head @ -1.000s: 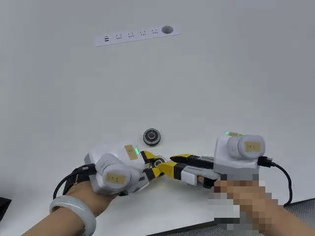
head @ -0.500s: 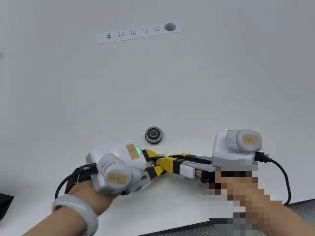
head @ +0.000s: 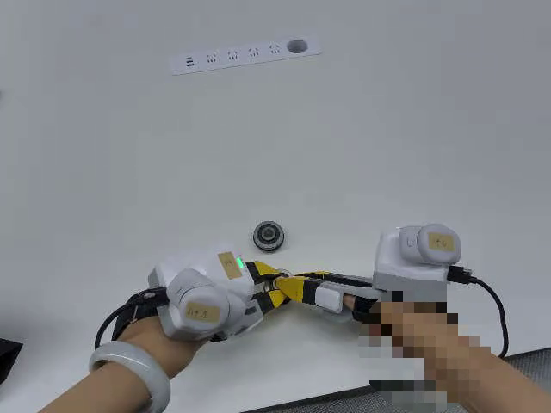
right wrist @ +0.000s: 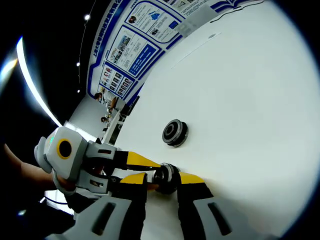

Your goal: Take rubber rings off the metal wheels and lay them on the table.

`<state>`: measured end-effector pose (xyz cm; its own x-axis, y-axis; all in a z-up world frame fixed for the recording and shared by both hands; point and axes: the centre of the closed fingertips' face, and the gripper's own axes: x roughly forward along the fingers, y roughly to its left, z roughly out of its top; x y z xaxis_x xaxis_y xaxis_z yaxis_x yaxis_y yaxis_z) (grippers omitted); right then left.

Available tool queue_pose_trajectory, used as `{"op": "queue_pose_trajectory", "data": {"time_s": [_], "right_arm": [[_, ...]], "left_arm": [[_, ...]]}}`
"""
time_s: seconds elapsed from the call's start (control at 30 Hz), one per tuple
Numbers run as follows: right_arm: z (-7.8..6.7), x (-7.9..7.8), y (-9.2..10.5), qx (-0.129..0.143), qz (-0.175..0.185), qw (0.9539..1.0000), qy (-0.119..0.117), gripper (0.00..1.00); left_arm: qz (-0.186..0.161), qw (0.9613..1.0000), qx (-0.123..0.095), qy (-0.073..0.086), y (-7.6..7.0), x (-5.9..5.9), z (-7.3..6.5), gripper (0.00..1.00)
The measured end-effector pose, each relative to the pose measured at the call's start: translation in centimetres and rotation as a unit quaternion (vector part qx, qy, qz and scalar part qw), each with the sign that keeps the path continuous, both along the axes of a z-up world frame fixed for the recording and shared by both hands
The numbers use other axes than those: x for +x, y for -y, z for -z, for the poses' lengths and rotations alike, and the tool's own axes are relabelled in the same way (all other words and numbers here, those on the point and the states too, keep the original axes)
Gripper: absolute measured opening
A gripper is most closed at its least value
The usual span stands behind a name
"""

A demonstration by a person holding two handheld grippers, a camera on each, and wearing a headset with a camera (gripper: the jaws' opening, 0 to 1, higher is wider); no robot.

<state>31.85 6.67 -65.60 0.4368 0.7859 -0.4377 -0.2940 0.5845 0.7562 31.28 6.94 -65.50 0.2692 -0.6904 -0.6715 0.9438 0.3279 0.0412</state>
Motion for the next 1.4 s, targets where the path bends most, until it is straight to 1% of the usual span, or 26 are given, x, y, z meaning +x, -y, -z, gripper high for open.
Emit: {"op": "queue_pose_trajectory", "data": {"time_s": [0.1,0.37,0.47,0.57,0.67,0.77,0.83,0.97,1.1,1.3,1.4], "right_arm": [[-0.3,-0.1,0.1,0.001,-0.001,1.0000,0.001,0.24],[0.0,-0.2,0.4,-0.001,-0.003,1.0000,-0.001,0.22],[0.2,-0.2,0.3,0.006,-0.002,0.9999,-0.012,0.20],[0.3,-0.2,0.1,0.005,-0.007,0.9999,-0.014,0.19],[0.2,-0.2,0.3,0.012,-0.004,0.9997,-0.021,0.19],[0.1,-0.2,0.5,0.009,-0.004,0.9998,-0.018,0.18],[0.0,-0.2,0.7,0.005,-0.002,0.9999,-0.012,0.13],[0.3,-0.2,0.8,-0.002,-0.007,0.9999,-0.010,0.09],[0.6,-0.1,0.9,-0.015,-0.010,0.9998,-0.005,0.05],[0.6,0.0,1.0,-0.016,-0.010,0.9998,-0.005,0.04],[0.5,0.0,1.0,-0.021,-0.009,0.9997,0.002,0.03]], "left_arm": [[0.000,1.0000,0.000,0.000,0.0,0.0,0.0,0.14],[0.000,1.0000,-0.001,-0.001,0.0,-0.1,0.0,0.14],[-0.001,1.0000,-0.002,-0.001,0.0,-0.1,0.0,0.14],[-0.001,1.0000,-0.002,-0.001,0.0,-0.1,0.0,0.14],[-0.001,1.0000,-0.002,-0.001,0.0,-0.1,0.0,0.14],[-0.001,1.0000,-0.002,-0.001,0.0,-0.1,0.0,0.14],[-0.002,1.0000,-0.003,-0.001,0.0,-0.1,0.0,0.14],[-0.002,1.0000,-0.003,-0.002,-0.1,-0.1,0.0,0.14],[-0.001,1.0000,-0.003,-0.002,0.0,-0.2,0.0,0.14],[-0.002,1.0000,-0.004,-0.002,0.0,-0.2,0.0,0.14],[-0.002,1.0000,-0.003,-0.003,0.0,-0.2,0.0,0.14]]}}
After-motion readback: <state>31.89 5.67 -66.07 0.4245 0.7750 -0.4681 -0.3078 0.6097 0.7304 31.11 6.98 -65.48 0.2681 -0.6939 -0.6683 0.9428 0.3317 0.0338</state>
